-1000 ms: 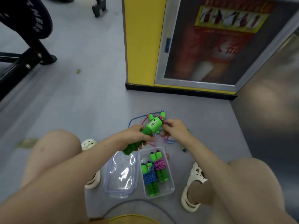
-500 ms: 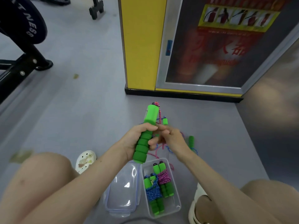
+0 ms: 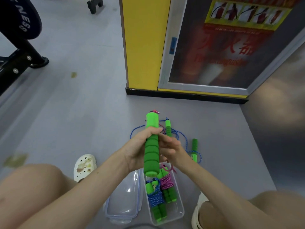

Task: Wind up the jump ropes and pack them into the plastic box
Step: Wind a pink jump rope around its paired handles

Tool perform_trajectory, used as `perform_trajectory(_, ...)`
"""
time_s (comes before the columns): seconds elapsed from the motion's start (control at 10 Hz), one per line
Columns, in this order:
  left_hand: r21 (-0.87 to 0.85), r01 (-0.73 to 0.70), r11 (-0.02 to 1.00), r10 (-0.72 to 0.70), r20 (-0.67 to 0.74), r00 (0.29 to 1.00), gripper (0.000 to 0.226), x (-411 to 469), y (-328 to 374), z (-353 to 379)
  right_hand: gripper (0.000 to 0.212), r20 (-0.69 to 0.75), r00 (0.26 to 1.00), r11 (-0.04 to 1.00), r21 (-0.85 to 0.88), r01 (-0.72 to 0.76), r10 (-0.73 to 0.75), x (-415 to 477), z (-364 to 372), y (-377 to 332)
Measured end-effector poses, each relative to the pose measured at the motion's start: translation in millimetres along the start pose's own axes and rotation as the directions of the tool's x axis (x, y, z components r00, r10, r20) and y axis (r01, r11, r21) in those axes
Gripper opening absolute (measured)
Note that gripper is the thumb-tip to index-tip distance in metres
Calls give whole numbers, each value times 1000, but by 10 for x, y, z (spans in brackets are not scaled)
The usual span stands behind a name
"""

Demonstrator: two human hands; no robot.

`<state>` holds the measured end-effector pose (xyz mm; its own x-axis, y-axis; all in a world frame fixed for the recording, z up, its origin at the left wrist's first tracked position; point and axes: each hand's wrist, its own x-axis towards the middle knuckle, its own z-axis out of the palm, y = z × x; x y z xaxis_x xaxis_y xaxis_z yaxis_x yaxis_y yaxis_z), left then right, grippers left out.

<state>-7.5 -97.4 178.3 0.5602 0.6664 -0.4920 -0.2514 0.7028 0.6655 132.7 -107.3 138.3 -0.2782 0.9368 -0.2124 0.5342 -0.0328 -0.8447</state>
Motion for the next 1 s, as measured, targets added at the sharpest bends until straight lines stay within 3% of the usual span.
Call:
perform_trajectory(0.1,-95,-67,993,63,-38,997,25,26,-31,-9,24,1,986,984,-71,-165,166,-4,42,9)
perform_trajectory(0.3,13,-239,971,239,-107,965,60,130,-95,-126,28,144,980,980,-162,-112,136,-1,95,124)
perform_trajectory(0.4,90,-251,964,263,-181,947,55,106,-67,-87,28,217,967,981,-166,-96,131,-56,125,96)
perform_trajectory(0.5,278,-219,935,303,-310,901,45,98,27,-87,21,248,964,978,-203,-43,94,-56,78,52)
perform_trajectory(0.6,600,-140,787,363,-269,892,45,115,67,-171,15,226,973,989,-149,-6,40,-17,-55,13)
perform_trajectory(0.7,715,-10,699,311,-292,904,29,109,57,-229,13,167,986,1000,2,-14,14,4,-242,-3)
perform_trajectory(0.8,708,50,705,170,-237,957,33,59,45,-242,14,44,999,992,124,-24,19,21,-368,-1)
perform_trajectory(0.9,575,106,811,-54,-107,993,50,55,-15,-260,12,-38,997,966,252,-55,67,50,-369,58)
perform_trajectory(1.0,293,119,949,-145,67,987,48,52,-104,-254,13,-44,992,918,385,-94,120,70,-346,85)
